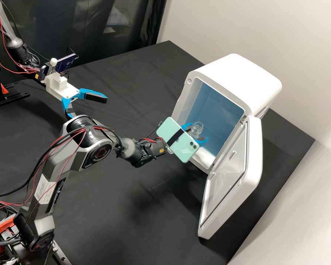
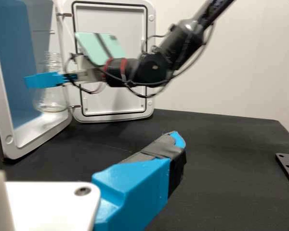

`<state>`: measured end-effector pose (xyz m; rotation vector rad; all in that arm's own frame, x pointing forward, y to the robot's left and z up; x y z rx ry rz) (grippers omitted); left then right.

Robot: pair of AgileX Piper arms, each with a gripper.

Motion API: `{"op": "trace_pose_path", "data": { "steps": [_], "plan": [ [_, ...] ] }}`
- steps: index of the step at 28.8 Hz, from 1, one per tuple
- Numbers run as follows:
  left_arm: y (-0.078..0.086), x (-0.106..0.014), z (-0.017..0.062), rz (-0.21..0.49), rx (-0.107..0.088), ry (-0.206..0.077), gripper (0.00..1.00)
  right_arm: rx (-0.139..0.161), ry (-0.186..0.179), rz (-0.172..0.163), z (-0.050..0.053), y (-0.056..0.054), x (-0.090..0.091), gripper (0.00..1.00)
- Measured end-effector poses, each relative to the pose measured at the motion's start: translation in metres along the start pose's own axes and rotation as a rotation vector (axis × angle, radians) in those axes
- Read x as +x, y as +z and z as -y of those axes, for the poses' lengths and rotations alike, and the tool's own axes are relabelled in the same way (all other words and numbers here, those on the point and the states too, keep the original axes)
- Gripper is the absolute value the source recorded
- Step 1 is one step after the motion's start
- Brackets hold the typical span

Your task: Place the flask in the incubator

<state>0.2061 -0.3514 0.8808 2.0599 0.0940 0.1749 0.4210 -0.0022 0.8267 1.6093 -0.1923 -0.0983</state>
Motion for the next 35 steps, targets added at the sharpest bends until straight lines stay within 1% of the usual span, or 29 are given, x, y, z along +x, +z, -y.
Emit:
{"op": "trace_pose_path", "data": {
  "steps": [1,3,4,7,11,13,14,20,22,25,27,28,30,31,32,35],
  "plan": [
    [0.002,0.001,0.0006,0.011,0.0,-0.003,1.0,0.008,-0.004,0.015,0.001,-0.001,0.005,0.0],
    [0.005,0.002,0.0013,0.02,0.0,-0.006,1.0,0.015,0.0,0.029,0.001,-0.002,0.011,0.0],
    [0.006,0.002,0.0016,0.025,0.0,-0.007,1.0,0.015,0.001,0.034,0.001,-0.003,0.015,0.0],
    [0.007,0.003,0.0019,0.03,0.0,-0.008,1.0,0.017,0.0,0.065,0.001,-0.002,0.029,0.0],
    [0.008,0.003,0.0021,0.034,-0.001,-0.009,1.0,-0.007,-0.005,0.082,0.004,-0.001,0.044,0.0],
    [0.008,0.003,0.0021,0.033,-0.001,-0.008,1.0,-0.017,-0.014,0.098,0.006,0.0,0.052,0.0],
    [0.008,0.003,0.0021,0.032,-0.002,-0.008,1.0,-0.017,-0.019,0.105,0.006,0.0,0.055,0.0],
    [0.01,0.004,0.0025,0.039,-0.002,-0.01,1.0,-0.017,-0.031,0.129,0.009,0.001,0.071,0.0],
    [0.009,0.004,0.0023,0.035,-0.005,-0.006,1.0,-0.013,-0.026,0.132,0.008,0.0,0.074,0.0],
    [0.009,0.004,0.002,0.029,-0.007,-0.003,1.0,-0.02,-0.028,0.141,0.009,0.0,0.081,0.0],
    [0.009,0.004,0.0015,0.028,-0.007,-0.001,1.0,-0.018,-0.019,0.144,0.008,-0.001,0.085,0.0],
    [0.009,0.004,0.0015,0.028,-0.007,-0.001,1.0,-0.016,-0.02,0.149,0.009,0.0,0.087,0.0],
    [0.009,0.004,0.0015,0.028,-0.007,-0.001,1.0,-0.022,-0.027,0.157,0.009,-0.001,0.09,0.0],
    [0.009,0.004,0.0015,0.028,-0.007,-0.001,1.0,-0.018,-0.032,0.165,0.01,0.0,0.094,0.0],
    [0.009,0.004,0.0015,0.028,-0.007,-0.001,1.0,-0.016,-0.031,0.17,0.01,0.001,0.095,0.0],
    [0.009,0.005,0.0016,0.03,-0.008,-0.001,1.0,-0.022,-0.031,0.182,0.011,0.002,0.1,0.0]
  ]
}}
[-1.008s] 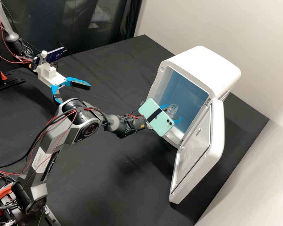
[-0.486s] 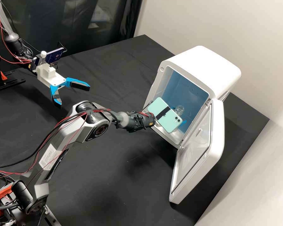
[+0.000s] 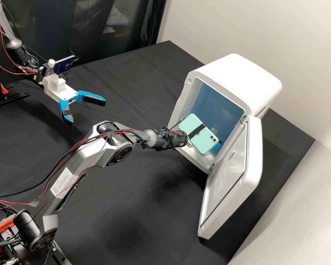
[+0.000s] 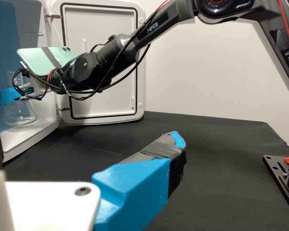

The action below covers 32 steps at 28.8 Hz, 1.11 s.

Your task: Place the flask in the incubator

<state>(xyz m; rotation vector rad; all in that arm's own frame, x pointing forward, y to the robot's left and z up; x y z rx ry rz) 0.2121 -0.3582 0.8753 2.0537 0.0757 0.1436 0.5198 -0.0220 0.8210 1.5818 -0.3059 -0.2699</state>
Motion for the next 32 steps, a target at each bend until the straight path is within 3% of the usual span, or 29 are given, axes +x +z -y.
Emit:
{"op": "trace_pose_path", "data": {
  "steps": [4,11,17,20,26,27,32],
  "plan": [
    [0.001,0.0,0.0001,0.001,-0.001,0.001,1.0,-0.007,-0.011,0.02,0.004,0.002,0.008,0.0],
    [0.001,0.001,0.0,-0.003,-0.005,0.004,1.0,-0.05,0.006,0.033,0.008,0.002,0.02,0.0],
    [0.001,0.001,-0.0001,-0.005,-0.006,0.005,1.0,-0.056,0.012,0.038,0.011,0.0,0.025,0.0],
    [0.001,0.001,-0.0001,-0.005,-0.006,0.005,1.0,-0.08,0.015,0.038,0.014,0.0,0.027,0.0],
    [0.001,0.001,-0.0001,-0.005,-0.006,0.005,1.0,-0.093,0.011,0.037,0.017,-0.002,0.027,0.0],
    [0.001,0.001,-0.0001,-0.005,-0.006,0.005,1.0,-0.093,0.011,0.037,0.017,-0.002,0.027,1.0],
    [0.001,0.001,-0.0001,-0.005,-0.006,0.005,1.0,-0.093,0.01,0.035,0.018,-0.003,0.026,1.0]
  ]
}}
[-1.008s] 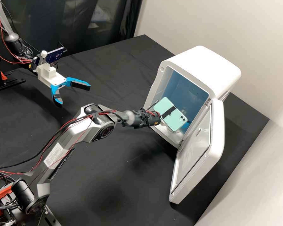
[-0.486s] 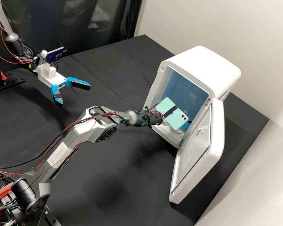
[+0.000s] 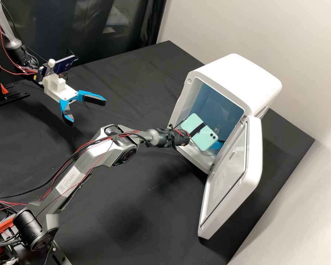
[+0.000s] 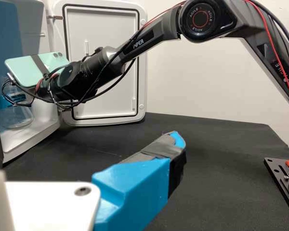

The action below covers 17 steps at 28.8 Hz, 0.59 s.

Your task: Place the flask in the incubator

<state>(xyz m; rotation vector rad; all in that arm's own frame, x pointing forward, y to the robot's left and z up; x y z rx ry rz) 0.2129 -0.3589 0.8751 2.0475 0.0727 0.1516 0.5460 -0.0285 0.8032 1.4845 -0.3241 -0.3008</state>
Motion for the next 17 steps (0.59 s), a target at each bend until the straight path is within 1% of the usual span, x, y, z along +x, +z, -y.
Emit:
{"op": "trace_pose_path", "data": {
  "steps": [5,8,12,17],
  "plan": [
    [0.0,0.0,0.0,0.0,0.0,0.0,1.0,0.0,-0.003,-0.004,0.002,-0.0021,-0.0007,1.0],
    [0.0,0.0,0.0,0.0,0.0,0.0,1.0,0.0,-0.003,-0.004,0.002,-0.0021,-0.0007,1.0],
    [0.0,0.0,0.0,0.0,0.0,0.0,1.0,-0.002,-0.012,0.001,0.0038,-0.0005,-0.001,1.0],
    [-0.0001,0.0,0.0,-0.001,0.0,0.0,1.0,0.008,-0.023,0.0,0.0049,-0.0006,-0.0011,1.0]
  ]
}}
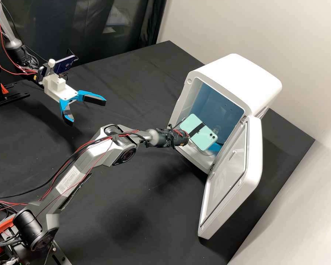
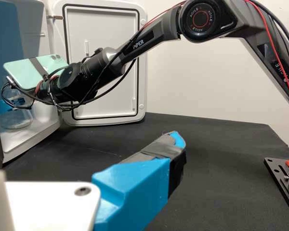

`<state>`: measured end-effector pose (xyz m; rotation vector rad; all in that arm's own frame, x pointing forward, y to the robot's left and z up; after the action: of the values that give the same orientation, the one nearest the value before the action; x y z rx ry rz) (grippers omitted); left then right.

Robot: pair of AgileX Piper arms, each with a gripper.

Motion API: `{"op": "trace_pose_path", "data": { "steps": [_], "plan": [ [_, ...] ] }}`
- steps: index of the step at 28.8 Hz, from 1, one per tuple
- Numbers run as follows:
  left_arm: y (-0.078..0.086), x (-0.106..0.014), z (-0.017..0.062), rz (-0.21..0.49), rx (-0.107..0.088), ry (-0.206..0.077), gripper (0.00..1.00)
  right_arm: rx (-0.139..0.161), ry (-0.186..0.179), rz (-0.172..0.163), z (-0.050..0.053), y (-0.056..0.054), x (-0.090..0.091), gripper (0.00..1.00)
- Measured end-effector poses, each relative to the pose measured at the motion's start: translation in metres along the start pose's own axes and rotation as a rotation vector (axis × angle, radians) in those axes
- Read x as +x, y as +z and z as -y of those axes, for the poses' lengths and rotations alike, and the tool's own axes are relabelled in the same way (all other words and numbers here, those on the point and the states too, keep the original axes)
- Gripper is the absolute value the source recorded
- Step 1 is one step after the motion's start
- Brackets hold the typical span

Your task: Place the flask in the incubator

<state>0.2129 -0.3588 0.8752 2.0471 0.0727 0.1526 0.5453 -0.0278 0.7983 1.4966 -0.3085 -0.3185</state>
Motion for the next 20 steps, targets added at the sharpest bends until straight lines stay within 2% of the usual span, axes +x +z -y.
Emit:
{"op": "trace_pose_path", "data": {
  "steps": [4,6,12,20],
  "plan": [
    [0.0,0.0,0.0,0.0,0.0,0.0,1.0,0.013,0.0,0.0,0.0,0.0,0.0,1.0],
    [0.0,0.0,0.0,0.0,0.0,0.0,1.0,0.031,-0.002,0.0,0.0002,0.0,0.0,1.0],
    [0.0,0.0,0.0,0.0,0.0,0.0,1.0,0.047,-0.014,0.005,0.0025,0.0017,-0.0003,1.0],
    [0.0,0.0,0.0,0.0,0.0,0.0,1.0,0.044,-0.025,0.003,0.0048,0.0025,-0.0007,1.0]
  ]
}}
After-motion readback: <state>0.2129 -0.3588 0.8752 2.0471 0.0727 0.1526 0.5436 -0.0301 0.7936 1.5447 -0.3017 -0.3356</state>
